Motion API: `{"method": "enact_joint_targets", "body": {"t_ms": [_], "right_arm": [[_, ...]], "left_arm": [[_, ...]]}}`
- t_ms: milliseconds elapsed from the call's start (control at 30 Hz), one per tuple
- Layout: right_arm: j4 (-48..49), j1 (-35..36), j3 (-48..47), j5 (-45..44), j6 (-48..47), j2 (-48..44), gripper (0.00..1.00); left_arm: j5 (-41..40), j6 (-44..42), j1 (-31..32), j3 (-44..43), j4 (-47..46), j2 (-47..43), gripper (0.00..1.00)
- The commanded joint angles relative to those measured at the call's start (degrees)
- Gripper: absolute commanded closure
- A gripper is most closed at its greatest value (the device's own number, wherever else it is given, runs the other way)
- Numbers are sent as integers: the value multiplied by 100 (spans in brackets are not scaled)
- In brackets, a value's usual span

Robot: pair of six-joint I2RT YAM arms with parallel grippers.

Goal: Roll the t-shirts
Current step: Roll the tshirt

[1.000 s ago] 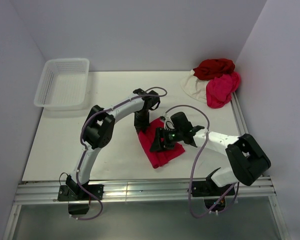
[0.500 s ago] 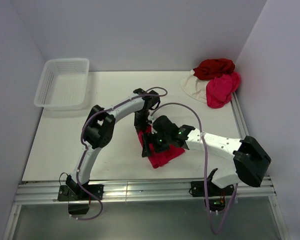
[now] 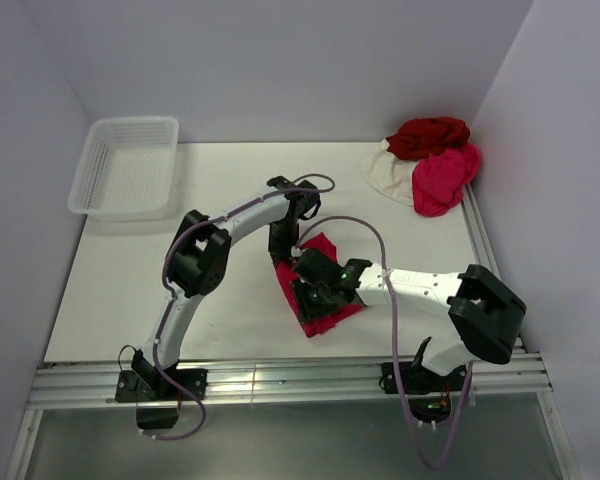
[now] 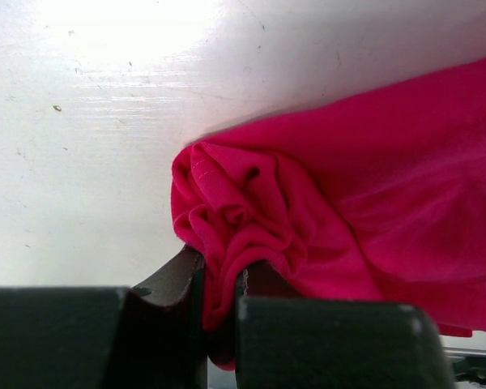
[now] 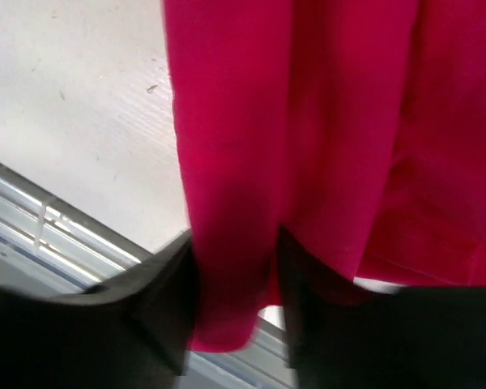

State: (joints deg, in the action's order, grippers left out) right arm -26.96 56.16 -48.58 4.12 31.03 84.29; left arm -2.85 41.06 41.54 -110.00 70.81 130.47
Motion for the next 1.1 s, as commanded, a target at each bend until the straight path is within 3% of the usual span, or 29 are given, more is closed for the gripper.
{"method": "enact_joint_targets", "body": {"t_ms": [0,33,67,133,167,200,533,633,900,1067], "right_arm": [[199,35,225,-131,228,-140,56],[313,44,295,-70,272,-202,63],[567,27,461,0,377,-350,78],[867,27,629,352,456,-492,88],[1216,26,839,466,527,-641,98],[1411,26,963,780,658,-703,100],[3688,-526,2492,2259,1529,-1099,100],[4259,-676,2827,2575,1696,-810,100],[6992,-1116,3741,3778,2496,534,100],[8090,-1309,3873,4219,2855,1431,100]], "left_arm": [[-110,-186,-49,-224,328,127,100],[-119,-195,-49,-224,346,127,100],[-145,-203,-49,-224,355,119,100],[-163,-221,-67,-154,416,101,100],[-163,-238,-76,-128,443,92,100],[-198,-256,-93,-84,469,75,100],[-84,-379,-199,-277,786,241,100],[4,-362,-234,-268,786,285,100],[101,-309,-243,-320,777,496,98],[-66,-239,-260,-488,716,225,77]]}}
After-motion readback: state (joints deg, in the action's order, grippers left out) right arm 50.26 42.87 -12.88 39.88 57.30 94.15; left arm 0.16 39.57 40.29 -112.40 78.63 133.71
